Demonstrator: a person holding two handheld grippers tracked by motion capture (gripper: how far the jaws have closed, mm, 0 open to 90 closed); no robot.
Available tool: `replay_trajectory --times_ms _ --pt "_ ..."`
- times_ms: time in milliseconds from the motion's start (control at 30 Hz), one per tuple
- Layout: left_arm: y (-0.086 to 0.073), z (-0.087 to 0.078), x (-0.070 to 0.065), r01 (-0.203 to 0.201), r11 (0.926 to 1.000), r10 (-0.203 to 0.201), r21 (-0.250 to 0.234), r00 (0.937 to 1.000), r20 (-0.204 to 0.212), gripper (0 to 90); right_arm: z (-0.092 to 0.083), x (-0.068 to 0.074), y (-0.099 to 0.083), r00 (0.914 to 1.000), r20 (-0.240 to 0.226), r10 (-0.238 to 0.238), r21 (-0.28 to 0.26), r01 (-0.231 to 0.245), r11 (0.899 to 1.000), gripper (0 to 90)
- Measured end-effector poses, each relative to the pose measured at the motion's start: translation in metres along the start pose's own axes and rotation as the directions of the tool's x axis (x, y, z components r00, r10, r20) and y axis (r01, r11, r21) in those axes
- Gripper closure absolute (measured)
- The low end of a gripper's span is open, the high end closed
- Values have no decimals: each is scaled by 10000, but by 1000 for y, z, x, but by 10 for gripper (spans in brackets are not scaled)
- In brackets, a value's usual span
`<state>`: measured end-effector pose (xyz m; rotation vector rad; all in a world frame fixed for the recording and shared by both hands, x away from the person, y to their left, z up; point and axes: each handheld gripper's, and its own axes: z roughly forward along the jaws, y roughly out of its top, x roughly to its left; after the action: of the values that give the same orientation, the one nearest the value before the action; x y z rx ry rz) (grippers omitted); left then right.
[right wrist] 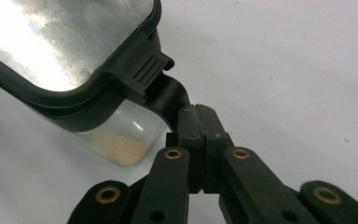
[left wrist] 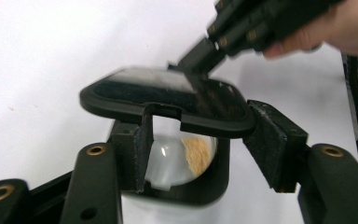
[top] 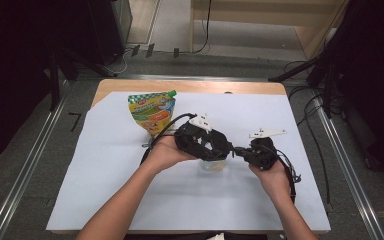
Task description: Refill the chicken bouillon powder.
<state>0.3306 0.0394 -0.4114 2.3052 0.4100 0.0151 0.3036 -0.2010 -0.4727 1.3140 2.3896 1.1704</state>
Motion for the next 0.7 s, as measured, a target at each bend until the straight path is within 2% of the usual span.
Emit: replay_trajectory --times_ms 33,233,367,467,567,700 --pt "2 0 -1 -113 9999 113 47 9999 -7 482 0 1 0 9999 48 -142 -28 142 9999 900" --pt "13 1 -9 -507 9981 504 337 9987 97 574 0 0 0 10000 -53 -35 -1 35 10000 900" --pt "23 2 -12 -476 9978 462 454 9984 319 614 0 0 -1 9999 -125 -119 -53 118 9999 900" --pt "29 4 -13 -649 9963 625 560 9970 450 647 0 1 -1 9998 -130 -128 -20 128 9999 900" --pt "36 8 -15 -586 9957 549 723 9972 515 661 1 2 -1 9998 -117 -146 -52 145 9999 900" --pt "42 14 -18 -829 9924 774 912 9951 621 691 0 2 -2 9998 -107 -145 -54 144 9999 900"
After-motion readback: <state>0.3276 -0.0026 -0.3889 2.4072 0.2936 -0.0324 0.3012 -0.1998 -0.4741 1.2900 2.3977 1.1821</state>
